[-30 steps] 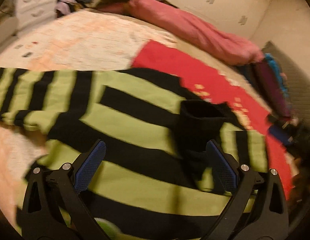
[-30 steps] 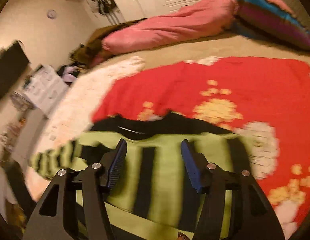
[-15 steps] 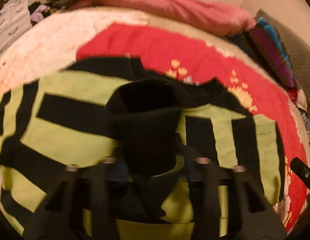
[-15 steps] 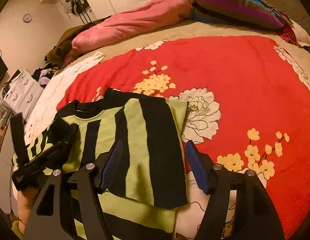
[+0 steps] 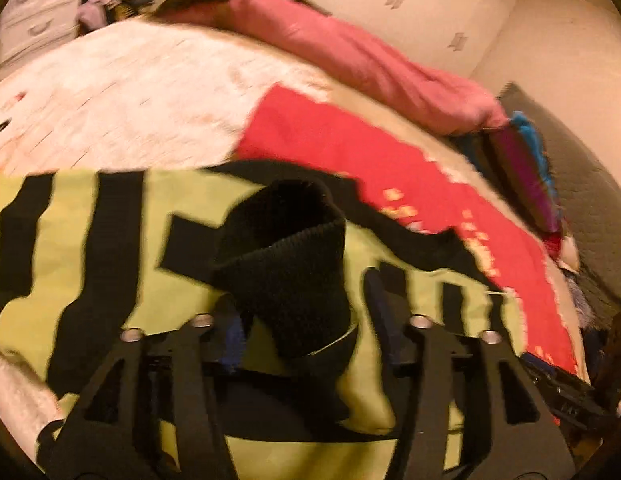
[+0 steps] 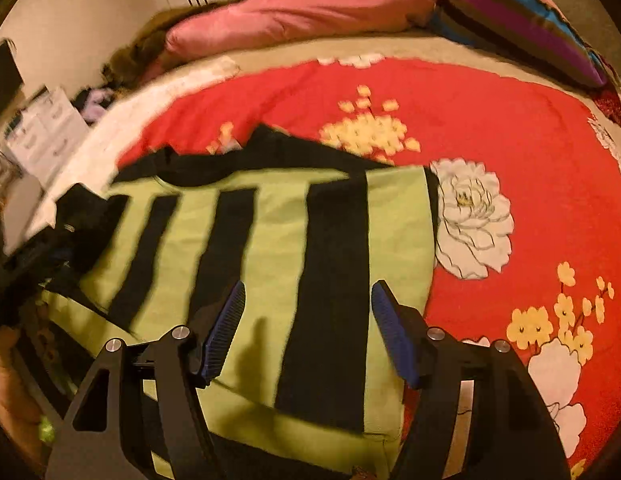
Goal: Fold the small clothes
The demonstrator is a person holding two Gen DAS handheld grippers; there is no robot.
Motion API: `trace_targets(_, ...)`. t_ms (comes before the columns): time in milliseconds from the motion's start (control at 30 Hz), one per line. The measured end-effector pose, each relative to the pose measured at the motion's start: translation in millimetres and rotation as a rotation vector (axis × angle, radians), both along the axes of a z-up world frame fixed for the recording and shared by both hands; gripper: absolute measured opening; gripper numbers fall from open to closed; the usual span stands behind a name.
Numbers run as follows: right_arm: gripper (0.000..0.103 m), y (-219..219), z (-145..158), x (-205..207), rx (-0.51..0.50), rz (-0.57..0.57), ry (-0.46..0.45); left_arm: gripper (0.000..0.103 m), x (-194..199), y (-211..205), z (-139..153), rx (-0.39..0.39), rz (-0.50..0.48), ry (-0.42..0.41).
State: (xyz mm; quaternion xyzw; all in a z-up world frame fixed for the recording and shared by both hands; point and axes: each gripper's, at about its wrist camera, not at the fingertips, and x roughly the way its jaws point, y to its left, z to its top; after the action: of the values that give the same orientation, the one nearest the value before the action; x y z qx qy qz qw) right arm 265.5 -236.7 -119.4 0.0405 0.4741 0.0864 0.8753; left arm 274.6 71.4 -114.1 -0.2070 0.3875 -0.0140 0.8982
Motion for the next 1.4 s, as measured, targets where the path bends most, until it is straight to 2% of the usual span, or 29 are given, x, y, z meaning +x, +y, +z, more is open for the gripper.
trace_targets(67, 0.064, 0.5, -8.2, 1.0, -0.032, -0.006, 0.026, 0.06, -5.2, 15.9, 0.3, -0.042, 0.047, -0.001)
trace_targets(200, 0.064, 1.5, -13.7, -3.0, -0.07, 0.003, 0.025, 0.059, -27.2, 42.7, 23.5, 0.01, 0.172, -0.074)
trace_targets(233, 0.064, 1.4, -12.9, -3.5, -0.065, 0.003, 0.022, 0.056, -33.7, 47.3, 30.6, 0.04, 0.202, -0.094)
trace_targets(267, 0.064, 0.8, -10.5, -4.8, -0.052, 0.002, 0.015, 0.039, -39.3, 49.1, 39.0, 0.055, 0.215, -0.112)
trace_targets(300, 0.065, -0.4, -7.0, -6.4, -0.03, -0.001, 0.002, 0.029, -45.2, 47.9, 47.6, 0.053, 0.215, -0.14)
trace_targets(367, 0.065, -0.8, 0.1, -9.6, -0.005, 0.0, -0.028, 0.029, -50.8, 36.5, 60.3, 0.072, 0.184, -0.184)
trace_targets(467, 0.064, 2.7, 5.1, -10.7, 0.029, 0.024, -0.037, 0.029, -43.9, -3.2, 70.3, 0.124, 0.024, -0.221)
trace_targets(533, 0.064, 5.4, 3.7, -9.6, 0.027, 0.028, -0.023, 0.029, -35.4, -26.8, 62.5, 0.156, -0.063, -0.187)
trace_targets(600, 0.065, 7.9, 0.3, -9.3, 0.025, 0.035, -0.012, 0.031, -22.0, -46.4, 39.0, 0.22, -0.126, -0.093)
trace_targets(667, 0.065, 9.6, -3.7, -8.5, 0.016, 0.032, 0.002, 0.031, -7.4, -49.0, 12.5, 0.263, -0.131, 0.022)
trace_targets(700, 0.065, 10.0, -5.2, -8.4, 0.017, 0.031, 0.007, 0.03, -1.2, -42.1, -2.1, 0.247, -0.107, 0.09)
trace_targets(733, 0.065, 10.7, -7.3, -8.0, 0.013, 0.031, 0.012, 0.029, 1.1, -35.6, -9.7, 0.218, -0.089, 0.114)
trace_targets(767, 0.065, 11.5, -9.0, -7.5, 0.004, 0.031, 0.017, 0.029, 0.1, -25.1, -15.3, 0.157, -0.077, 0.117)
trace_targets(800, 0.065, 12.6, -11.1, -6.9, -0.009, 0.032, 0.024, 0.029, 0.1, -21.5, -15.4, 0.13, -0.073, 0.113)
trace_targets(867, 0.065, 13.6, -13.1, -6.7, -0.019, 0.033, 0.029, 0.029, -1.8, -20.0, -12.0, 0.129, -0.068, 0.104)
trace_targets(967, 0.065, 14.4, -8.6, -8.9, -0.013, 0.037, 0.028, 0.038, -7.3, -22.1, -1.0, 0.138, -0.075, 0.054)
trace_targets(1000, 0.065, 14.5, -4.3, -10.4, 0.004, 0.041, 0.025, 0.049, -10.5, -21.4, 6.0, 0.143, -0.067, 0.032)
trace_targets(1033, 0.069, 15.0, -1.5, -11.1, 0.012, 0.042, 0.022, 0.053, -14.6, -20.2, 12.8, 0.153, -0.052, 0.014)
trace_targets(1100, 0.072, 17.7, 8.2, -14.5, 0.029, 0.052, -0.002, 0.056, -18.8, -15.2, 24.2, 0.153, -0.018, -0.024)
trace_targets(1133, 0.074, 19.6, 12.0, -15.5, 0.033, 0.058, -0.011, 0.057, -22.3, -10.7, 30.1, 0.144, 0.004, -0.04)
trace_targets(1267, 0.08, 31.2, 26.1, -19.2, 0.048, 0.089, -0.04, 0.076, -37.3, 13.6, 49.4, 0.136, 0.109, -0.071)
trace_targets(1400, 0.086, 48.4, 41.4, -23.6, 0.054, 0.135, -0.073, 0.087, -52.4, 42.0, 64.4, 0.115, 0.21, -0.081)
